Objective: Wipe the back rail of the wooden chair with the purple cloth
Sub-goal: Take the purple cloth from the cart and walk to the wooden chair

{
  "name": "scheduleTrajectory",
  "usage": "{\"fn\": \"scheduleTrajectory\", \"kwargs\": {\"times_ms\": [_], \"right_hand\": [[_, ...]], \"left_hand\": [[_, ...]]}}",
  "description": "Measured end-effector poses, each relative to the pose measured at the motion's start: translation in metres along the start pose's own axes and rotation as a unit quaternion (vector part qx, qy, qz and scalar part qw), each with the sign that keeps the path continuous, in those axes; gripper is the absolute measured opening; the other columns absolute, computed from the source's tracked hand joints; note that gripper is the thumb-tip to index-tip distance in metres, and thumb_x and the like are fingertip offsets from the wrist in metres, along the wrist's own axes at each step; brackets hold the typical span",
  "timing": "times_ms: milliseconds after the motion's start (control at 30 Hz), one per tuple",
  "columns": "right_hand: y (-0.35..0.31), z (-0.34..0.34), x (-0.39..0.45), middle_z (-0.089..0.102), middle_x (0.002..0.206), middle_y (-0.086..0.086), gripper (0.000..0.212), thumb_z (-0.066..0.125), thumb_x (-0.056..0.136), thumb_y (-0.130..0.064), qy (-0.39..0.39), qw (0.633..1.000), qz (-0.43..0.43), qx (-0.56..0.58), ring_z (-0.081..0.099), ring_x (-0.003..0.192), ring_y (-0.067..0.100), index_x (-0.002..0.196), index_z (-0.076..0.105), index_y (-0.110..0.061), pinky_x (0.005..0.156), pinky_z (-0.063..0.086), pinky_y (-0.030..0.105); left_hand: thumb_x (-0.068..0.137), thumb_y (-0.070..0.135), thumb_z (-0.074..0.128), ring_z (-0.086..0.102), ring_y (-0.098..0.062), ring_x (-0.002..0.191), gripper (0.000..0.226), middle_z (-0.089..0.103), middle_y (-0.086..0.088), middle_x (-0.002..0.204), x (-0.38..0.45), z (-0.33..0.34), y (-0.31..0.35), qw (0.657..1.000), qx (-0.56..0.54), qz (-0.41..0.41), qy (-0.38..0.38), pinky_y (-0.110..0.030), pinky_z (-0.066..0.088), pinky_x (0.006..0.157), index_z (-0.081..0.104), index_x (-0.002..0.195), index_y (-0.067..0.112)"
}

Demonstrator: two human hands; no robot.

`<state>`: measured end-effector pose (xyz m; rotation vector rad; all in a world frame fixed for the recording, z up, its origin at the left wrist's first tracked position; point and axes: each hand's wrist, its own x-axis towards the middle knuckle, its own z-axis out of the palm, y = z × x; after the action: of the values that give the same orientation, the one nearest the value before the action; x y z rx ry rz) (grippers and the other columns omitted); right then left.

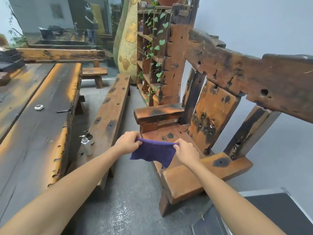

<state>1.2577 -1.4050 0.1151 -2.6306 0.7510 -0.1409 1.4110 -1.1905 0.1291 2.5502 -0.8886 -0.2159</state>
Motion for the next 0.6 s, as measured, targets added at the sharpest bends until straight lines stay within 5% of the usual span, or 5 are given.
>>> {"fn": "scheduleTrajectory", "kwargs": {"times_ms": [300, 600], "right_hand": [[-0.019, 0.009, 0.153, 0.07, 0.114, 0.008, 0.019, 0.035, 0.105, -0.035, 0.005, 0.992, 0.021, 0.128, 0.064, 0.101, 0.034, 0.115, 0.05, -0.028, 0.08, 0.049, 0.04], [-0.064, -0.012, 0.354, 0.07, 0.11, 0.003, 0.022, 0.037, 0.106, -0.033, 0.053, 0.984, 0.072, 0.156, 0.063, 0.099, 0.029, 0.113, 0.058, -0.031, 0.084, 0.05, 0.039]], "left_hand": [[0.101, 0.017, 0.047, 0.055, -0.027, 0.08, 0.012, 0.058, -0.002, 0.086, 0.174, -0.006, -0.031, 0.998, -0.053, 0.005, 0.028, -0.036, 0.037, 0.07, 0.041, 0.092, 0.022], [0.097, 0.025, 0.061, 0.061, -0.024, 0.099, 0.005, 0.06, -0.002, 0.102, 0.407, -0.055, -0.078, 0.994, -0.047, 0.079, 0.064, -0.036, 0.047, 0.084, 0.061, 0.092, 0.023]]}}
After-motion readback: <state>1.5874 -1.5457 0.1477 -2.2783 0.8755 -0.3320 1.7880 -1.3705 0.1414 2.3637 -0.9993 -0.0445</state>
